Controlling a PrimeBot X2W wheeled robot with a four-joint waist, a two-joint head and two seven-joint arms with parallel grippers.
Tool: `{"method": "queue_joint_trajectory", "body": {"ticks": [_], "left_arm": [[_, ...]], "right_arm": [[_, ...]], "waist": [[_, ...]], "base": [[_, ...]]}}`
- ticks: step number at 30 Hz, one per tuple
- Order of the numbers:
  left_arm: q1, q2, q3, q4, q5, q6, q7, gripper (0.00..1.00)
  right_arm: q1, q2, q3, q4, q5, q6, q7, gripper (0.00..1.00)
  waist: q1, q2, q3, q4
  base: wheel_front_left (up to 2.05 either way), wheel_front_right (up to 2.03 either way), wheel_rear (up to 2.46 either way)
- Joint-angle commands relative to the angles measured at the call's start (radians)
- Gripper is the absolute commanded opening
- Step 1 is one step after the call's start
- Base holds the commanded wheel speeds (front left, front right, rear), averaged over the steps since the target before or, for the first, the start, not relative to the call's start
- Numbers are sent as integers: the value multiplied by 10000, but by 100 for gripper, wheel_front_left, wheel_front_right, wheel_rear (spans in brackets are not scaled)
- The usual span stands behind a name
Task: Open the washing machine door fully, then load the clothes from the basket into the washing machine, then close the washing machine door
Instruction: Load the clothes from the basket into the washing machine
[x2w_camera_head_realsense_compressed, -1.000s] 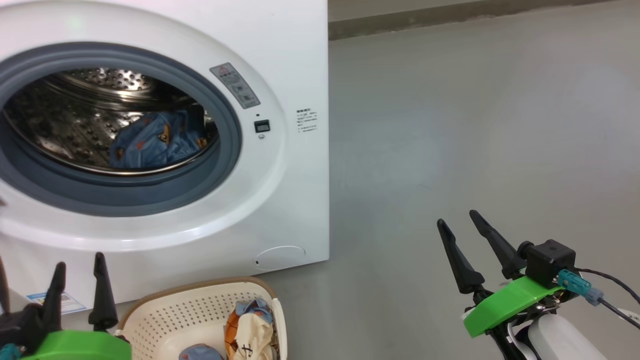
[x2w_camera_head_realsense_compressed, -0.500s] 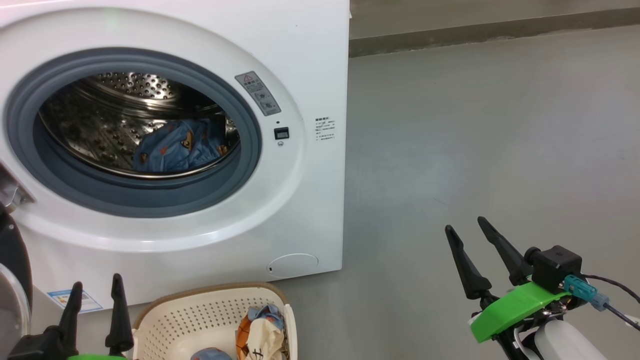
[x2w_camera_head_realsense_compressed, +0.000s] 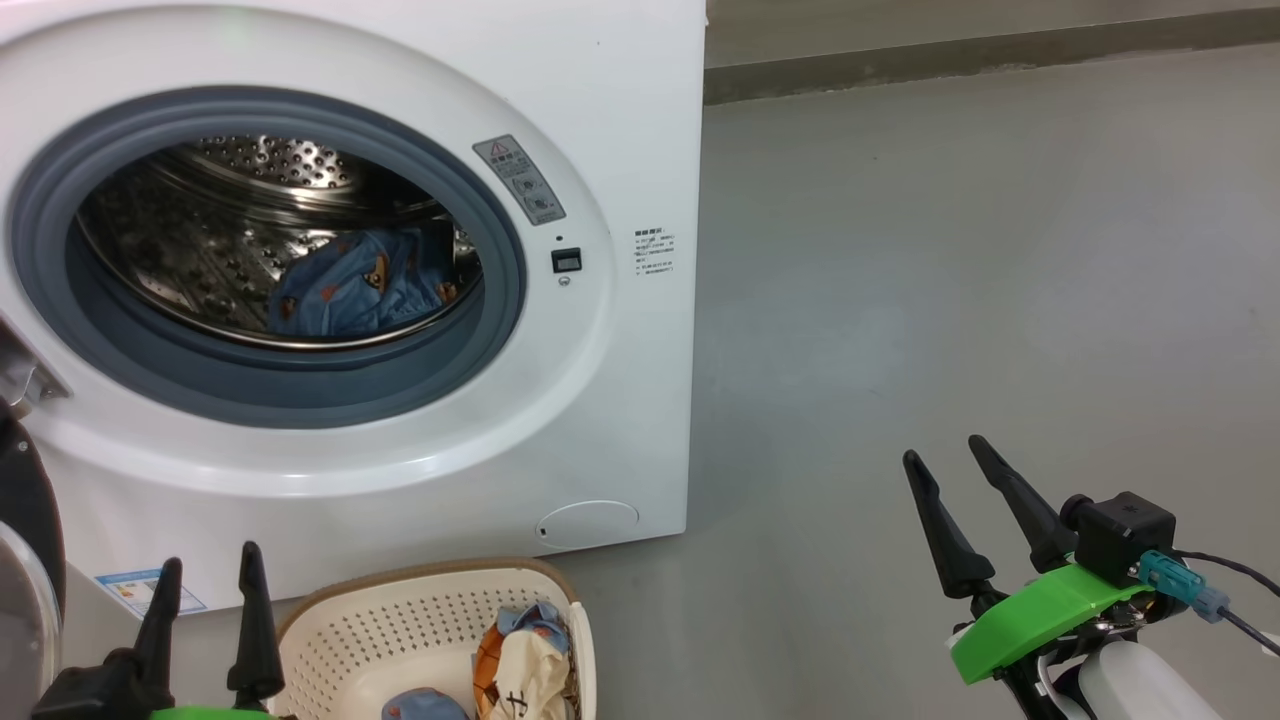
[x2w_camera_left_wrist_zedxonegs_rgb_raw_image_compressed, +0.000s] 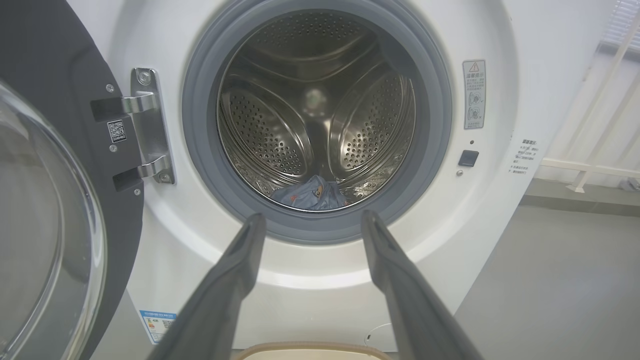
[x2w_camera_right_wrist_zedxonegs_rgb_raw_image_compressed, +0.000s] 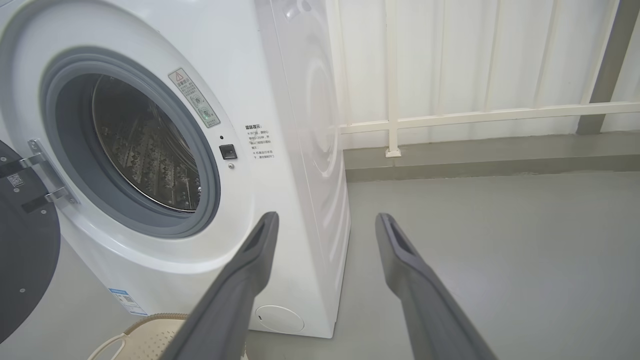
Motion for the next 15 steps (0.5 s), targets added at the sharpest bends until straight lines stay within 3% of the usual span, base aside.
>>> {"method": "queue_joint_trajectory", "body": {"ticks": [1,15], "left_arm": [[-20,119,283,-343,142,4,-61,100],[-61,77,238,-270,223,-16,-61,100]], "right_arm": [[-130,-120,157,-184,27,73,-82,100],[-172,-182,282,-150,68,73,-82,100]], "waist": [[0,0,-4,-7],[0,0,17,-8]], "base": [[0,0,0],[0,0,0]]}}
